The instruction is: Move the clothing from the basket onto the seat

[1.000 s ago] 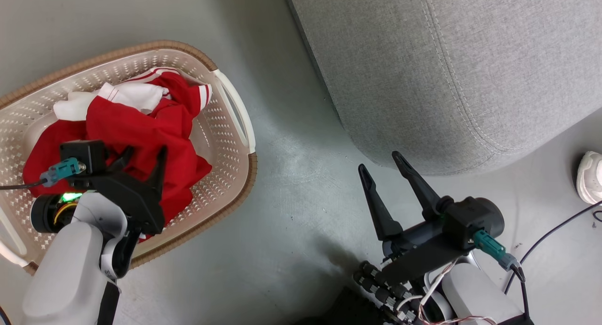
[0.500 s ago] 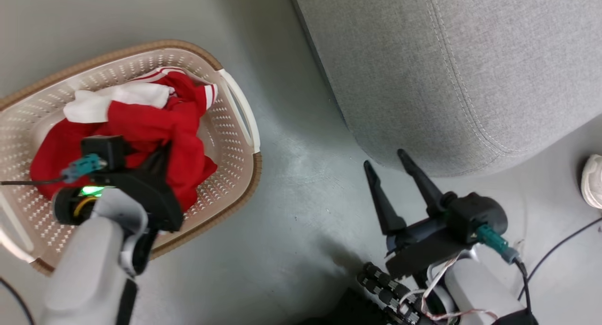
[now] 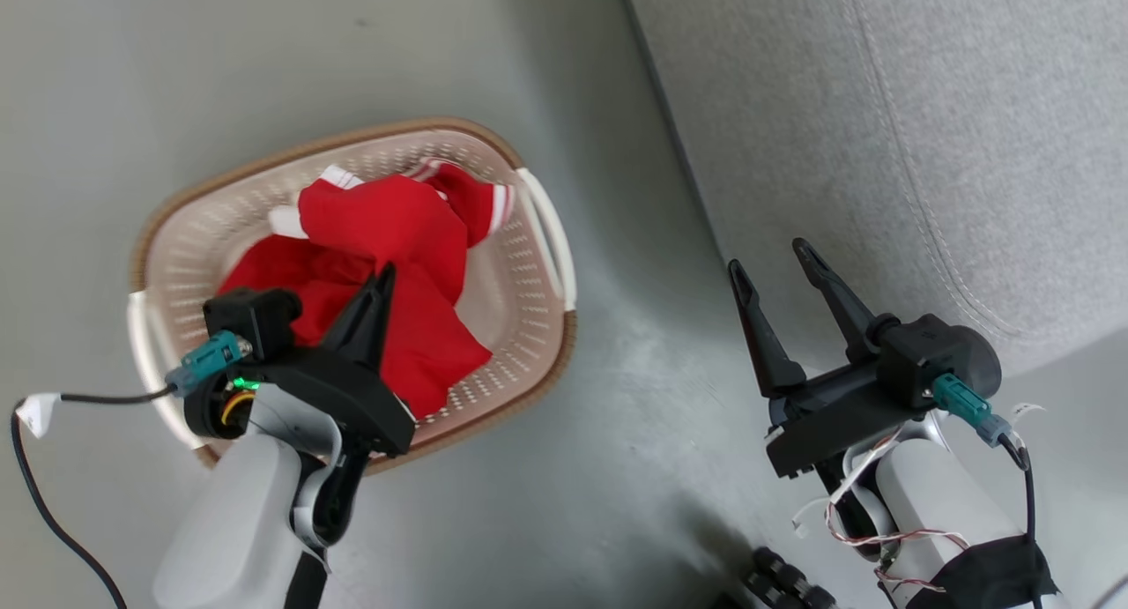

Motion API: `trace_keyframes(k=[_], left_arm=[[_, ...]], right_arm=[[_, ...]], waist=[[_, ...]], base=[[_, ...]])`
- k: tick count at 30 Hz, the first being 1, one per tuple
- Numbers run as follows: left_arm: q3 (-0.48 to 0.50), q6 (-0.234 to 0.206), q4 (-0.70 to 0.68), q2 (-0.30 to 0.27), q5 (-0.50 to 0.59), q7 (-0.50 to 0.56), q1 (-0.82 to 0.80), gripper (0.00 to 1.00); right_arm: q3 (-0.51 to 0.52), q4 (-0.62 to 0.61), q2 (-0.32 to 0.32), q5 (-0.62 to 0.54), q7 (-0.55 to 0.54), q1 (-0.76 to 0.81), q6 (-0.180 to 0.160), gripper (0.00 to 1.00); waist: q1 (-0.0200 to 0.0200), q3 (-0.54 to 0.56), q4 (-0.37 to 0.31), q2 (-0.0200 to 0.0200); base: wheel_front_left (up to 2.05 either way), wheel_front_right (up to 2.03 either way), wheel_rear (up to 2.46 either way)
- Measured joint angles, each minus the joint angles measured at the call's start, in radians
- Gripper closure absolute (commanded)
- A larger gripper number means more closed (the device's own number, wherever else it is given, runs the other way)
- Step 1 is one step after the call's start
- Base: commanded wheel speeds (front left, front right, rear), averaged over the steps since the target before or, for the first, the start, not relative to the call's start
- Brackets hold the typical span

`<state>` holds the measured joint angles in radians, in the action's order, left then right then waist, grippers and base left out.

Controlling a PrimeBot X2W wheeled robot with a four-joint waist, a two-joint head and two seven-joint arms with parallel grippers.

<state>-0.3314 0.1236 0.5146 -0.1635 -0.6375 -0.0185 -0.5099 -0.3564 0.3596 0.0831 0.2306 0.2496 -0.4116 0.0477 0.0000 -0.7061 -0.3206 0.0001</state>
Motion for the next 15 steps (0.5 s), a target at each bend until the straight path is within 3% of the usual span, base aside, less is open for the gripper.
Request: trace_keyframes(k=[15], left_arm=[[-0.148,0.000,-0.183,0.004,-0.073,-0.046,0.075,1.00]], right_arm=[[-0.012,0.013,0.043,-0.046,0.000,0.049,0.034,0.00]], waist=[[-0.0001,0.196,0.196,-0.0001]], base=[[0.00,0.00,0.00]])
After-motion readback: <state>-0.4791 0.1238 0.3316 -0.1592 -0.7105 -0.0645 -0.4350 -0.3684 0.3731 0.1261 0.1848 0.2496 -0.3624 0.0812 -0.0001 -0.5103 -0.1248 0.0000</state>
